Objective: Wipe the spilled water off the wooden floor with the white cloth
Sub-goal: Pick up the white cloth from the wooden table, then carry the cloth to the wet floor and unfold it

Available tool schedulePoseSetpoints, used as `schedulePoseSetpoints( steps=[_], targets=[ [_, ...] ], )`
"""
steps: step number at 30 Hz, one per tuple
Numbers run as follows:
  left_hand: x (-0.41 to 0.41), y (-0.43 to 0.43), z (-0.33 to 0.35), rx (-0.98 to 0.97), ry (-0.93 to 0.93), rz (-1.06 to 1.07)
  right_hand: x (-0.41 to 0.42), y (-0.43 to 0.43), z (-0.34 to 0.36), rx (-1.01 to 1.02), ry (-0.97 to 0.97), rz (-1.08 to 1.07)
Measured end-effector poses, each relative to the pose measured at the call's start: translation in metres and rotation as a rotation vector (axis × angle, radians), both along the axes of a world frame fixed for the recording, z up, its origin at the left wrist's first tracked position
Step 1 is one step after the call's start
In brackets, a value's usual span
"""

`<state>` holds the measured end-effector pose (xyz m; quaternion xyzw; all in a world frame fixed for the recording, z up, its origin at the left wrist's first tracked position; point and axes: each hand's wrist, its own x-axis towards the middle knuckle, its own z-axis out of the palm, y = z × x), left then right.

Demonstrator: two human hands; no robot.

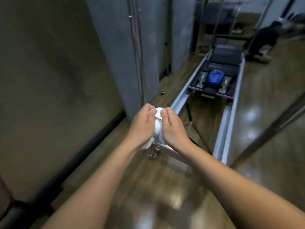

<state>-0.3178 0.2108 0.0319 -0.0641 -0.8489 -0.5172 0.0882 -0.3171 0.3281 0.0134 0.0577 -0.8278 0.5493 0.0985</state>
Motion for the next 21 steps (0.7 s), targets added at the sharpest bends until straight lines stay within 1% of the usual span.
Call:
schedulePoseSetpoints(
  steps=[4,7,9,11,13,15,16,18,19,21],
  targets=[
    [-0.008,0.141,-0.009,0.025,-0.043,-0.205,0.016,0.135,-0.01,-0.087,-0.031,-0.23],
    [-0.004,0.23,-0.02,0.087,-0.15,-0.351,0.042,0.231,-0.023,-0.111,-0.043,-0.393],
    [0.001,0.286,-0.033,0.078,-0.221,-0.396,0.062,0.287,-0.035,-0.104,-0.026,-0.53],
    [0.009,0.336,-0.05,0.009,-0.272,-0.393,0.084,0.336,-0.05,-0.098,-0.019,-0.671],
    [0.022,0.381,-0.065,-0.055,-0.301,-0.418,0.108,0.376,-0.064,-0.105,-0.039,-0.782],
    [0.035,0.422,-0.079,-0.103,-0.369,-0.51,0.13,0.407,-0.078,-0.125,-0.083,-0.863],
    [0.041,0.442,-0.085,-0.095,-0.451,-0.575,0.139,0.42,-0.084,-0.136,-0.106,-0.885],
    [0.053,0.479,-0.096,-0.02,-0.617,-0.688,0.153,0.443,-0.098,-0.135,-0.178,-0.899],
    [0.058,0.494,-0.103,0.02,-0.655,-0.735,0.157,0.452,-0.105,-0.124,-0.228,-0.9],
    [0.063,0.521,-0.118,0.036,-0.673,-0.801,0.165,0.469,-0.121,-0.113,-0.315,-0.921]
  ],
)
